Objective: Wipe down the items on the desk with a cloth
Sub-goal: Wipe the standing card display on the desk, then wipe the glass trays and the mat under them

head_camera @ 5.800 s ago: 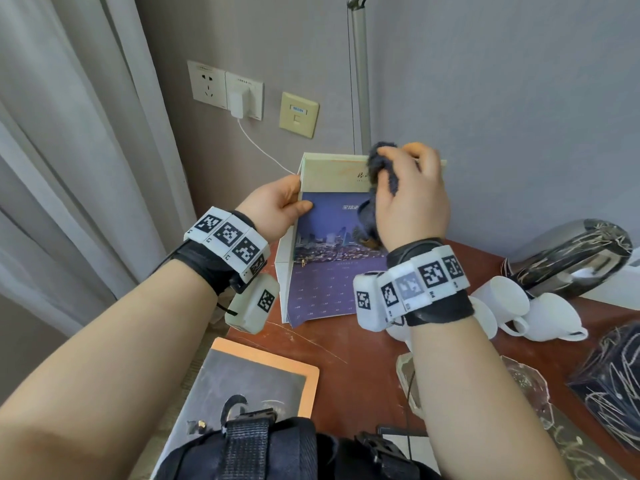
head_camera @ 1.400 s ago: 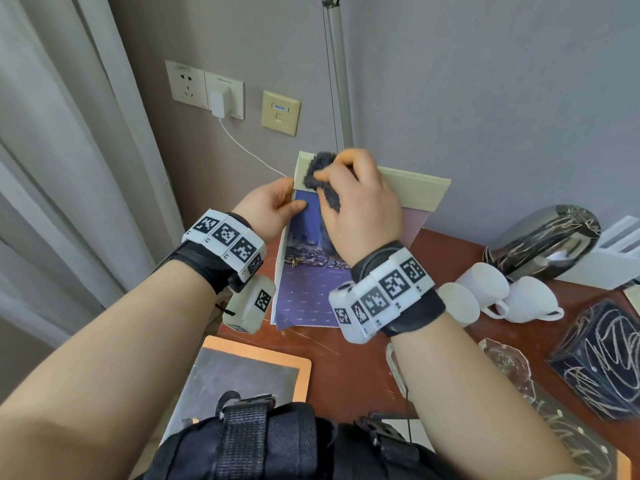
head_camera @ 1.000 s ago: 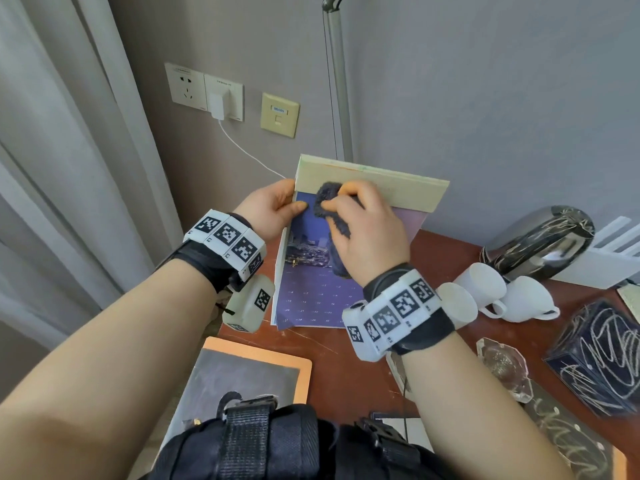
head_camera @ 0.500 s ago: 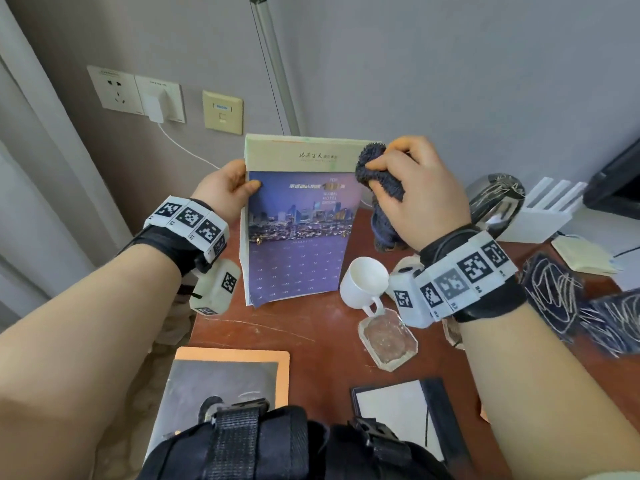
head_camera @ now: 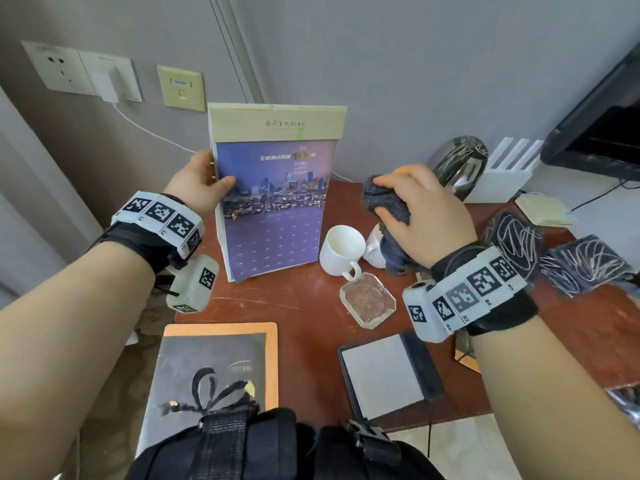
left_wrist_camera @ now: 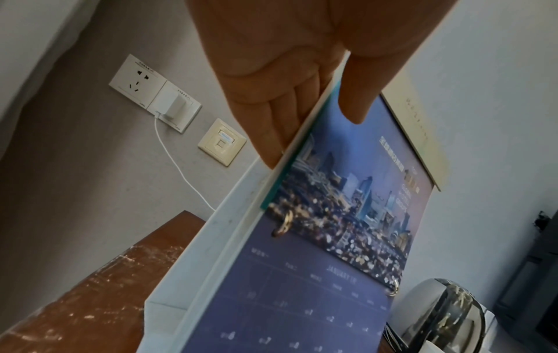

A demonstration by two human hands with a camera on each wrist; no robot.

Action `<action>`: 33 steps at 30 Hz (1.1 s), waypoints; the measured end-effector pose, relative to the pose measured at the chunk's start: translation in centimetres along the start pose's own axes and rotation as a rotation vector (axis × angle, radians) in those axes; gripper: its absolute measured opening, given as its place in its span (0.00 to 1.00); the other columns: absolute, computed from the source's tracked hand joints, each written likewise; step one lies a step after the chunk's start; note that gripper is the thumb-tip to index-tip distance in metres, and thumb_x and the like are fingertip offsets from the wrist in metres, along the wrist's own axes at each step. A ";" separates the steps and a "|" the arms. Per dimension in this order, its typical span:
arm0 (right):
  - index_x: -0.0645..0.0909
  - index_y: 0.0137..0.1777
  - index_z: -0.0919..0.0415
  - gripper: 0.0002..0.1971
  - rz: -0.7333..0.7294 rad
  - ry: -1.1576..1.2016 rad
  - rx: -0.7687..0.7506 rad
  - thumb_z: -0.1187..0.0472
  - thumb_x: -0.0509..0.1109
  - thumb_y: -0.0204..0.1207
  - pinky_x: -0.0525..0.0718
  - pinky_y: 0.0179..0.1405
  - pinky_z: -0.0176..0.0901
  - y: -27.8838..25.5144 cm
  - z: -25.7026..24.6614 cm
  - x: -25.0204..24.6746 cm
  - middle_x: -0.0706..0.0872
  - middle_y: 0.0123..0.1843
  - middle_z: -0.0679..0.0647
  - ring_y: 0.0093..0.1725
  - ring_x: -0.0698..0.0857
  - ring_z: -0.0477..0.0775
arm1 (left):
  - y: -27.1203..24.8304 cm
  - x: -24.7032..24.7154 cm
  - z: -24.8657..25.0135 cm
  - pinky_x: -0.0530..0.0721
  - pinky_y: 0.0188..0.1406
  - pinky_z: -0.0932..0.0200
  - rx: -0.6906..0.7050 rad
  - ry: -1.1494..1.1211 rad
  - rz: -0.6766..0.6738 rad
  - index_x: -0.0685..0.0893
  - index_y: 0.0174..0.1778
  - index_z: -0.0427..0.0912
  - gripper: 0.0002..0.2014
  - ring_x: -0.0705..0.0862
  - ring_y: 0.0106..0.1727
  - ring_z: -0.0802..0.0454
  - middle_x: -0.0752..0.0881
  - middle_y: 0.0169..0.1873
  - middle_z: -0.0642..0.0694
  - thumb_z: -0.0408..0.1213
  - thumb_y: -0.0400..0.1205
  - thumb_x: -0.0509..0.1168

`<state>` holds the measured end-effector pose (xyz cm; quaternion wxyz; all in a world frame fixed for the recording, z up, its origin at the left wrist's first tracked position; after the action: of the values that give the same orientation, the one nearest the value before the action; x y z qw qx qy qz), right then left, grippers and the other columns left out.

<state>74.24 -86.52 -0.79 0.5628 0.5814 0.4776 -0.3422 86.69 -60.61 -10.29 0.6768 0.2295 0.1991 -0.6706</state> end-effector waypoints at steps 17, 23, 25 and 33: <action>0.66 0.77 0.54 0.27 -0.238 0.225 0.129 0.57 0.67 0.78 0.72 0.65 0.46 -11.0 12.2 2.1 0.71 0.74 0.54 0.71 0.72 0.55 | -10.6 9.2 3.3 0.61 0.74 0.51 -0.076 0.119 0.095 0.59 0.79 0.40 0.36 0.64 0.75 0.41 0.61 0.75 0.34 0.36 0.78 0.70; 0.71 0.73 0.54 0.22 -0.345 0.194 0.101 0.56 0.66 0.79 0.74 0.63 0.44 -15.9 16.6 3.3 0.71 0.72 0.51 0.67 0.75 0.54 | -14.9 16.6 4.7 0.63 0.73 0.52 -0.101 0.149 -0.058 0.66 0.76 0.39 0.31 0.65 0.76 0.41 0.64 0.75 0.35 0.35 0.78 0.69; 0.72 0.72 0.53 0.21 -0.378 0.181 0.102 0.55 0.65 0.79 0.75 0.59 0.44 -17.2 17.6 3.8 0.71 0.71 0.51 0.65 0.77 0.55 | -16.1 18.4 4.4 0.64 0.72 0.52 -0.126 0.182 -0.101 0.68 0.75 0.40 0.29 0.67 0.75 0.40 0.66 0.74 0.35 0.36 0.78 0.69; 0.71 0.72 0.53 0.20 -0.404 0.218 0.140 0.56 0.65 0.80 0.77 0.59 0.45 -19.6 20.1 3.8 0.71 0.71 0.50 0.66 0.76 0.53 | -18.7 22.8 5.6 0.70 0.70 0.52 -0.125 0.316 -0.298 0.74 0.70 0.45 0.22 0.73 0.70 0.45 0.71 0.71 0.42 0.39 0.79 0.66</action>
<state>59.83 -107.38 -13.43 0.3865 0.5449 0.6173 -0.4154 68.31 -82.36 -19.68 0.5437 0.2575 0.3753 -0.7052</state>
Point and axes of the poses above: each hand's wrist, its own y-axis towards the middle knuckle, its own x-axis out of the palm, z = x × y, the point moved 10 cm from there along y, towards the middle knuckle
